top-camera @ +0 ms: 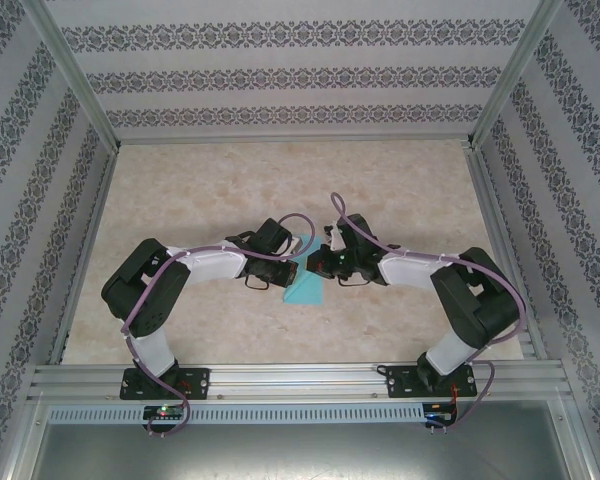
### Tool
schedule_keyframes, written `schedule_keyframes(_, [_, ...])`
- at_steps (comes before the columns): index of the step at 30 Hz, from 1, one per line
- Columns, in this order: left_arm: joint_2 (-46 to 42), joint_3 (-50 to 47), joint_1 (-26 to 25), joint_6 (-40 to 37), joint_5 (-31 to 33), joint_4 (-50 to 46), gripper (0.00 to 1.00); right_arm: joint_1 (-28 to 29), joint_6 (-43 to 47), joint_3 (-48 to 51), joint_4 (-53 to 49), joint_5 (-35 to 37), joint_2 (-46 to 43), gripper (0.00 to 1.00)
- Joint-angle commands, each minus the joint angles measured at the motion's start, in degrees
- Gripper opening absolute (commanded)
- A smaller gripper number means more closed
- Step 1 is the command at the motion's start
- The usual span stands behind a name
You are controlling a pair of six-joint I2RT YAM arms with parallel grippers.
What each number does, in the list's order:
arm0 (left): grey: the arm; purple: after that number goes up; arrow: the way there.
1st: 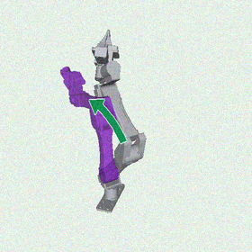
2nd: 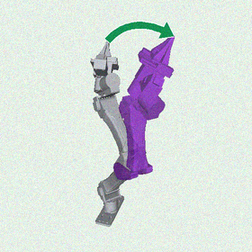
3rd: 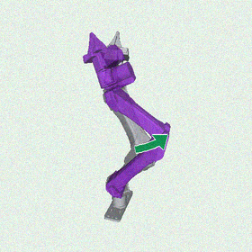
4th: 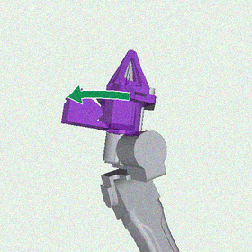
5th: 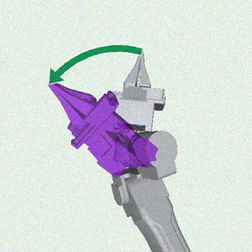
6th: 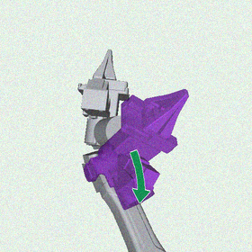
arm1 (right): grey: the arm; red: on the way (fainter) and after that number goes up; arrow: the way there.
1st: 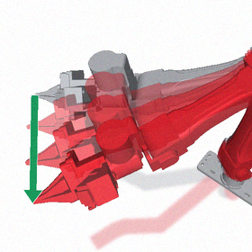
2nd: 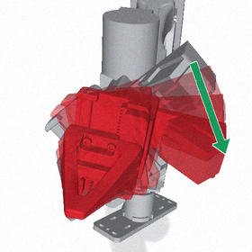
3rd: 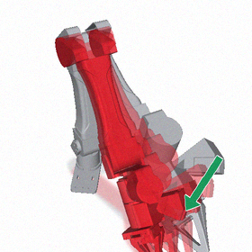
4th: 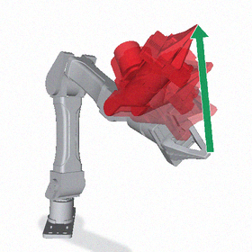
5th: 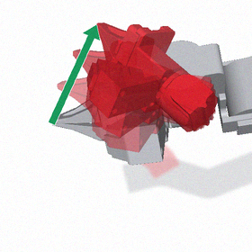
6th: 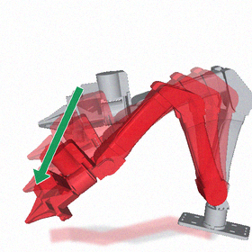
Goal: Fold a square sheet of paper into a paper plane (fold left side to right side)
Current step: Fold the triangle a second time at the center of the table.
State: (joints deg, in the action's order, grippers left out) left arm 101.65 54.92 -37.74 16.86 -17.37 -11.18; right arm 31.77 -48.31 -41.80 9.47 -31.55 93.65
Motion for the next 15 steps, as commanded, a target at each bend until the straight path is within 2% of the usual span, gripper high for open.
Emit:
schedule_keyframes(1, [0.79, -0.11, 0.65, -0.87, 0.88, -0.56, 0.0, 0.97, -0.59, -2.41, 1.18, -0.45, 2.82, 0.0])
schedule_keyframes(15, [0.79, -0.08, 0.03, -0.96, 2.11, -1.32, 0.0, 2.2, -0.65, -3.61, 0.71, 0.3, 8.13, 0.0])
